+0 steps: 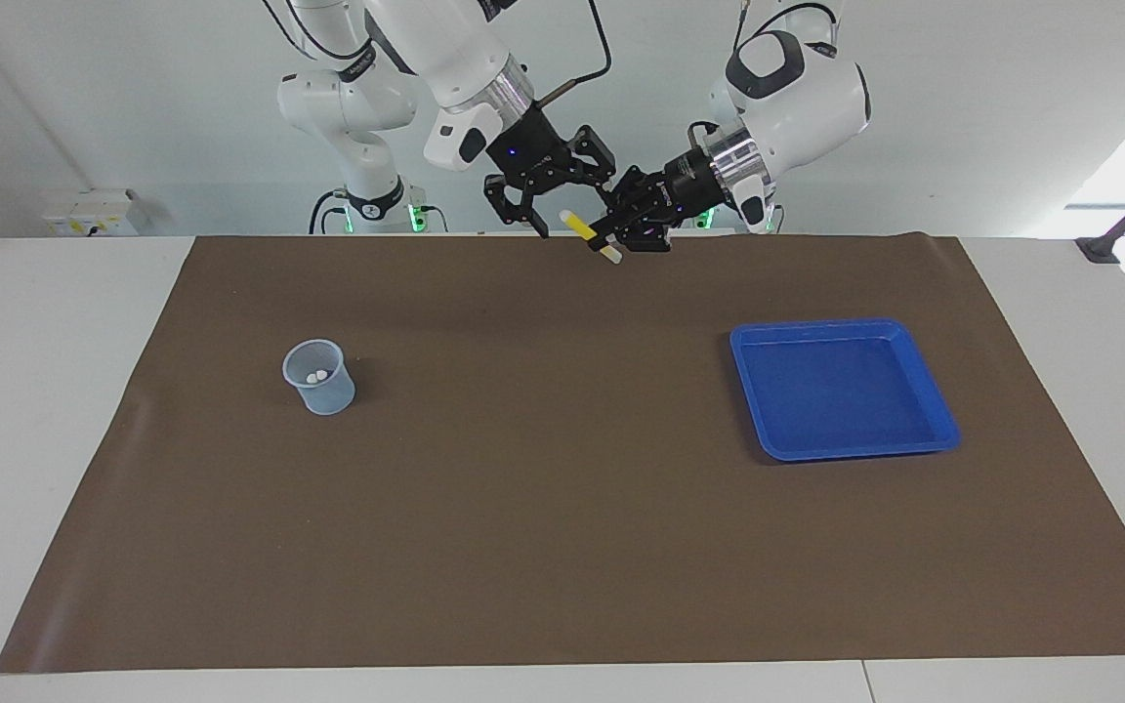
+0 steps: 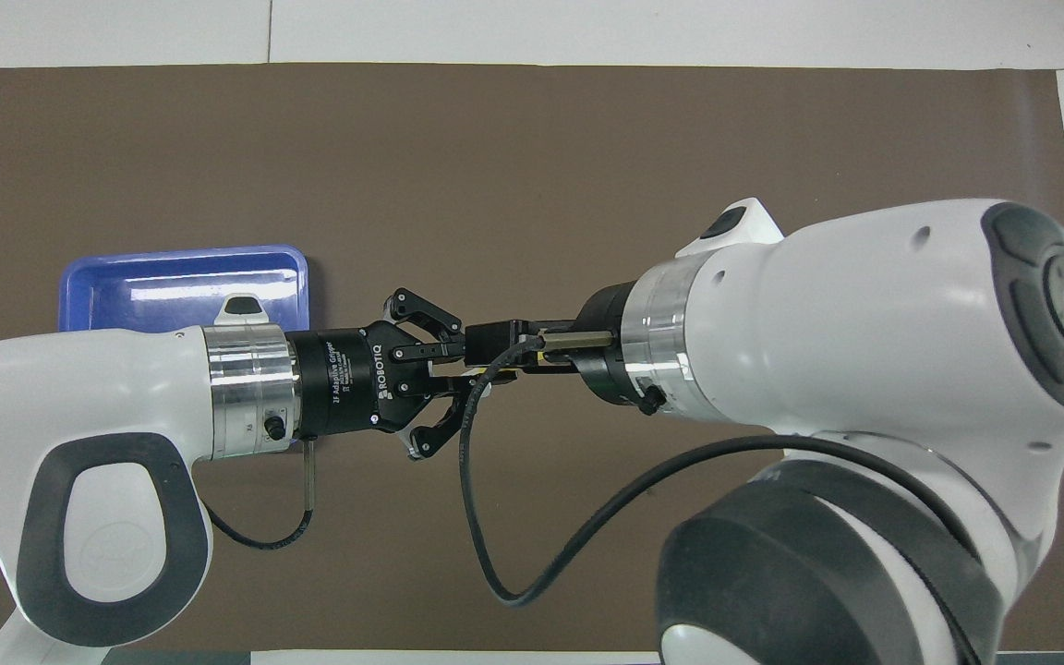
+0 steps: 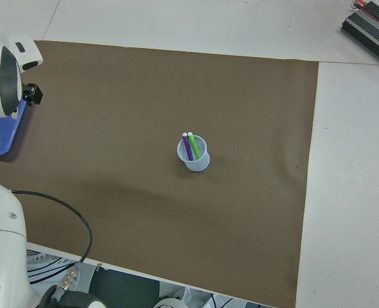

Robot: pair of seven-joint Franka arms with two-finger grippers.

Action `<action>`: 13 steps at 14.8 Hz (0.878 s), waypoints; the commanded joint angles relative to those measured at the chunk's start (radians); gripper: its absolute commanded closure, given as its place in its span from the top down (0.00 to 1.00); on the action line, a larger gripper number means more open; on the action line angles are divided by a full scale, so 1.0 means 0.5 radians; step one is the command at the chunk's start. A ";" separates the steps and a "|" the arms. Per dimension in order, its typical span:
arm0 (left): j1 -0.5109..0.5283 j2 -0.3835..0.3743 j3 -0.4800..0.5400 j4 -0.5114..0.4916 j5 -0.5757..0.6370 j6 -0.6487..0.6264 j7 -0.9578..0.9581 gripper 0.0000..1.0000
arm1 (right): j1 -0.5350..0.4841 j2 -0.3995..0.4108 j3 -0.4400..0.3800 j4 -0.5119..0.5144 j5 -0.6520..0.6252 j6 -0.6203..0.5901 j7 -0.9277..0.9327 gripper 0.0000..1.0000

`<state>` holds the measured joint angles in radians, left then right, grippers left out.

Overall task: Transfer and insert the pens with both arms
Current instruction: 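Grasp the yellow pen tip with the right gripper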

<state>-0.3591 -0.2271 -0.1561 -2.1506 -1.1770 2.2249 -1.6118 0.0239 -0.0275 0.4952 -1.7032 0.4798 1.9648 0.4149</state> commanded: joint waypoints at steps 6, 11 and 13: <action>-0.027 -0.077 0.018 -0.086 -0.054 0.057 -0.019 0.00 | -0.020 -0.022 0.013 -0.021 -0.079 0.043 -0.041 0.00; -0.027 -0.077 0.015 -0.092 -0.054 0.088 -0.019 0.00 | -0.023 -0.019 0.013 -0.021 -0.085 0.086 -0.029 0.00; -0.027 -0.077 0.018 -0.092 -0.067 0.088 -0.019 0.00 | -0.023 -0.019 0.013 -0.021 -0.085 0.086 -0.032 0.00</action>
<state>-0.3598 -0.2270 -0.1563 -2.1568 -1.1900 2.2459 -1.6134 0.0237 -0.0289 0.4966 -1.7017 0.4519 1.9954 0.4106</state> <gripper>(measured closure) 0.833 0.811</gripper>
